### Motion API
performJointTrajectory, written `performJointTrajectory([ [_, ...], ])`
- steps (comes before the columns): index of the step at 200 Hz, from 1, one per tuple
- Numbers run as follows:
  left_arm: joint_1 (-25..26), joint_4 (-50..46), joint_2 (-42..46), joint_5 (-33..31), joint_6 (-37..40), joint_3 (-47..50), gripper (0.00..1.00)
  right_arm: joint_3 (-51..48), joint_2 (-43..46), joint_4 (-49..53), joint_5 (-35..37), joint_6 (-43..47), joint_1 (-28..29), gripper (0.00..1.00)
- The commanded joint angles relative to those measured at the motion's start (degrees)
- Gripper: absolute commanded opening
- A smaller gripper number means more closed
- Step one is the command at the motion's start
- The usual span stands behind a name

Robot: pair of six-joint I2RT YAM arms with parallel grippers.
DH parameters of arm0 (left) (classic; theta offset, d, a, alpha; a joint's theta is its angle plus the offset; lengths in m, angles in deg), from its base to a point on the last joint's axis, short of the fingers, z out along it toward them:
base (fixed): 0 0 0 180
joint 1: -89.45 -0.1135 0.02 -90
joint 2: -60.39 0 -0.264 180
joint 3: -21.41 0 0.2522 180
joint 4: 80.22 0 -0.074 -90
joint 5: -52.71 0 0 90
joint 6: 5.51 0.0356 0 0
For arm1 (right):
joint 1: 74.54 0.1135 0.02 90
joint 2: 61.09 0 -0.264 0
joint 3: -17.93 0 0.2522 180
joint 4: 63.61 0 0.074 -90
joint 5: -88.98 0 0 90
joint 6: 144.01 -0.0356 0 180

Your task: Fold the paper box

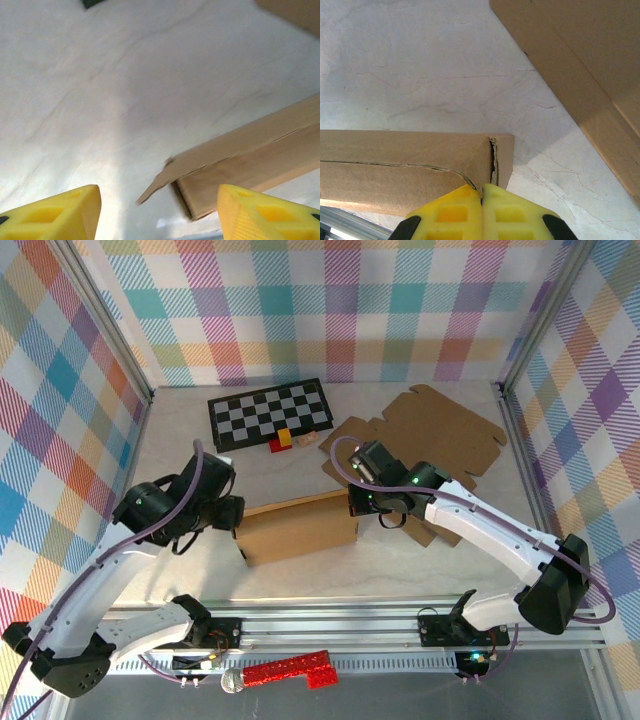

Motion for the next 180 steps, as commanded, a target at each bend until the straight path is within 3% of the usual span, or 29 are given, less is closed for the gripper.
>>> performJointTrajectory([
  [1, -2.86, -5.65, -0.61, -0.63, -2.71, 1.88, 0.62, 0.42, -1.0, 3.86, -1.07, -0.26, 0.65, 0.0],
  [51, -5.59, -3.29, -3.42, 4.11, 0.28, 2.62, 0.62, 0.37, -1.21, 4.12, -1.32, -0.55, 0.68, 0.0],
  [86, -7.43, -1.47, -3.74, 7.09, 1.77, 4.0, 0.55, 0.28, -0.95, 4.29, -1.29, -0.64, 0.68, 0.0],
  [128, -8.99, 1.15, -6.05, 11.7, 2.28, 3.93, 0.38, 0.21, -0.86, 4.47, -1.36, -0.77, 0.68, 0.0],
  [180, -9.77, 1.51, -7.24, 12.69, 2.37, 4.26, 0.16, 0.2, -0.86, 4.65, -1.23, -0.86, 0.67, 0.0],
])
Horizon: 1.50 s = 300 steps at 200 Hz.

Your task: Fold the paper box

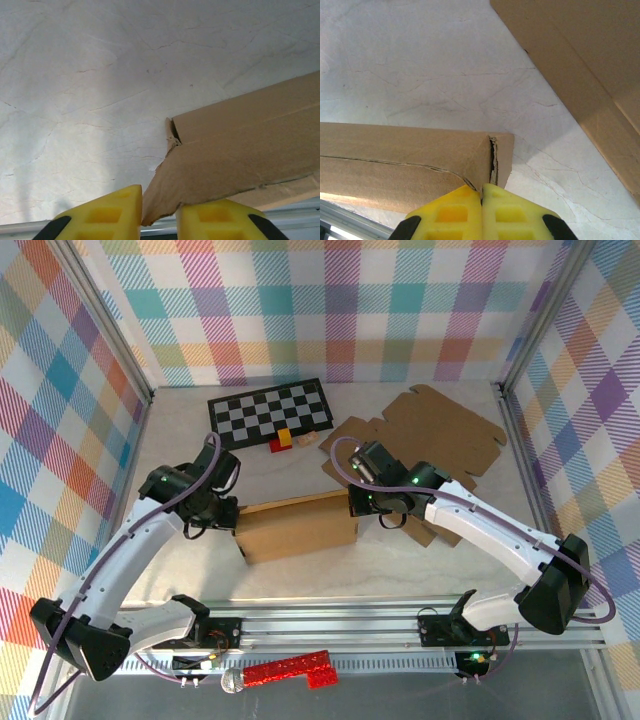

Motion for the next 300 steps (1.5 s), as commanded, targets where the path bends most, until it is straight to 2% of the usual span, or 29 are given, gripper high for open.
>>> performJointTrajectory([
  [1, -0.88, 0.29, 0.49, 1.71, 0.25, 0.55, 0.15, 0.19, -0.86, 4.34, -1.05, -0.84, 0.63, 0.0],
  [14, -0.97, 0.38, 0.22, 2.03, 0.25, 0.41, 0.1, 0.21, -0.86, 4.37, -0.99, -0.84, 0.64, 0.0],
  [58, -1.1, 0.44, -0.93, 2.54, -0.13, 0.56, 0.06, 0.1, -1.21, 4.2, -0.9, -0.89, 0.73, 0.0],
  [79, -1.4, 0.3, -1.63, 3.32, -0.69, 0.04, 0.0, 0.24, -1.3, 4.17, -0.85, -0.88, 0.77, 0.0],
  [142, -3.39, -1.48, -4.49, 10.05, -7.11, -3.09, 0.0, 0.42, -1.91, 4.33, -0.59, -0.98, 0.99, 0.0],
  [209, -6.81, -7.53, -8.9, 16.87, -8.95, -8.21, 0.0, 0.12, -2.05, 4.25, -0.35, -0.77, 1.06, 0.0],
  [268, -7.91, -8.68, -10.66, 18.89, -9.4, -9.41, 0.0, -0.32, -1.84, 4.06, -0.46, -0.91, 1.08, 0.0],
  [300, -7.91, -6.63, -7.58, 18.01, -7.72, -5.09, 0.0, -0.75, -1.53, 3.87, -0.28, -0.88, 1.07, 0.0],
])
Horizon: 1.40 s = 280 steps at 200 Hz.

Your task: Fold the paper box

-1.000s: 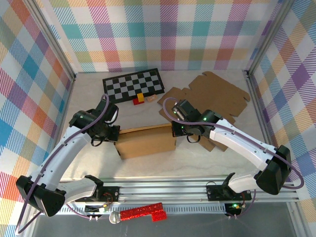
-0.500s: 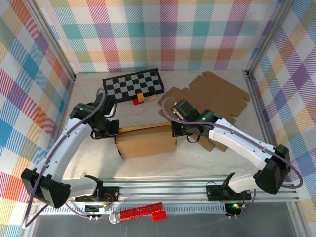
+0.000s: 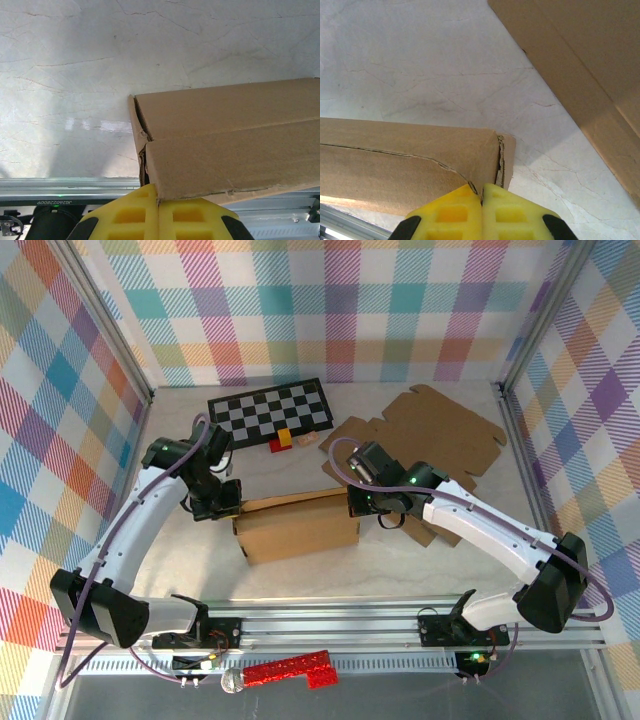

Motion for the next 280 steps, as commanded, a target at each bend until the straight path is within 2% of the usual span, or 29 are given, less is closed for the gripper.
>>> performJointTrajectory([
  [1, -0.22, -0.35, 2.28, 3.04, 0.94, 3.29, 0.0, -0.96, -0.85, 3.8, -0.96, -0.86, 0.7, 0.0],
  [61, 0.12, 10.04, 12.05, 1.45, -0.24, 14.75, 0.0, -4.2, 0.22, 1.22, -1.99, -0.36, 0.76, 0.0],
  [113, 3.92, 14.02, 17.67, -2.62, -4.2, 21.11, 0.0, -3.25, 1.45, 2.35, -4.23, -5.88, 0.75, 0.01],
  [124, 6.0, 14.36, 17.87, -4.75, -5.43, 21.93, 0.0, -2.31, 1.83, 3.16, -5.03, -8.15, 0.76, 0.06],
  [143, 9.26, 13.91, 18.13, -9.56, -7.15, 22.5, 0.0, -0.7, 3.28, 4.47, -6.52, -13.26, 0.75, 0.26],
  [168, 10.61, 13.64, 19.14, -12.2, -8.92, 23.2, 0.0, -0.74, 7.78, 2.29, -7.88, -23.91, 0.75, 0.53],
  [186, 10.96, 13.51, 19.47, -12.94, -9.17, 23.43, 0.0, -1.56, 10.58, 0.65, -7.9, -33.72, 0.52, 0.66],
  [237, 13.08, 14.14, 19.95, -13.62, -10.16, 23.68, 0.0, -8.45, 14.62, -12.49, -7.68, -57.74, -1.61, 0.75],
  [280, 14.67, 13.53, 20.23, -14.59, -11.21, 23.18, 0.0, -13.93, 14.47, -14.78, -10.66, -72.11, -3.14, 0.78],
])
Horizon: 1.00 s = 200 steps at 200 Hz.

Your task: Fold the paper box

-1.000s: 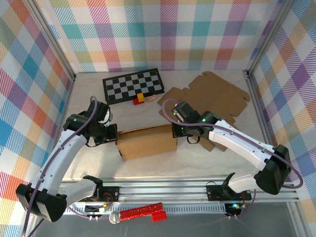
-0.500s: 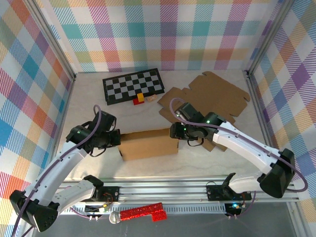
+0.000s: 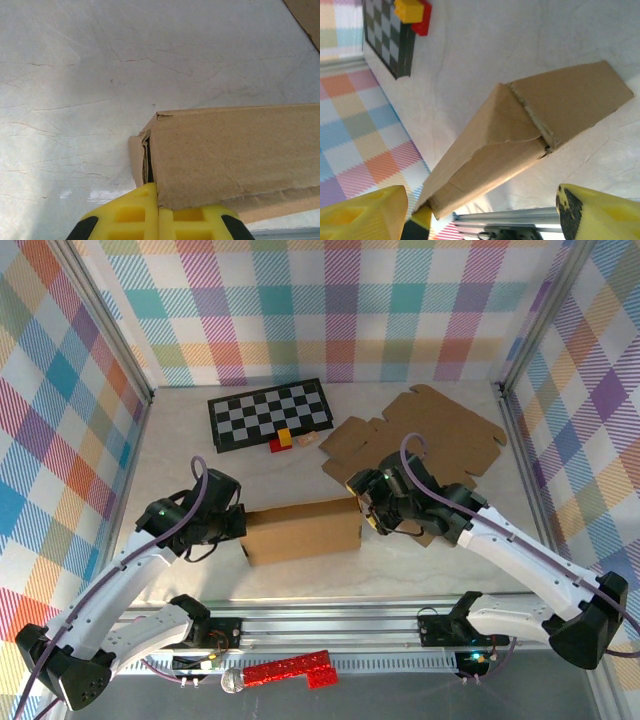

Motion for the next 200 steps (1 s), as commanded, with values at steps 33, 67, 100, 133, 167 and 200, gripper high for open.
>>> performJointTrajectory([
  [33, 2.22, -5.95, -0.12, -0.53, -2.5, 1.48, 0.0, -6.81, -0.71, -8.31, -2.06, -15.01, -1.09, 0.77],
  [67, 3.08, -5.95, -0.2, -0.71, -3.49, 1.24, 0.0, -8.91, -1.22, -9.25, -2.78, -13.25, -1.76, 0.59],
  [100, 3.2, -6.81, 0.49, 1.11, -6.85, -0.06, 0.16, -10.47, -0.73, -4.61, -3.57, -10.86, -1.75, 0.48],
  [133, 3.17, -8.79, 2.91, 3.99, -13.78, -4.36, 0.44, -12.89, -0.19, -1.01, -3.66, -9.41, -1.77, 0.42],
  [167, 1.51, -8.95, 4.52, 7.01, -18.72, -6.67, 0.56, -13.47, -0.49, 1.28, -4.07, -9.26, -1.77, 0.38],
  [200, -5.07, -4.22, 5.4, 13.49, -18.54, -2.62, 0.56, -12.59, -1.7, 2.3, -4.56, -8.72, -1.78, 0.38],
])
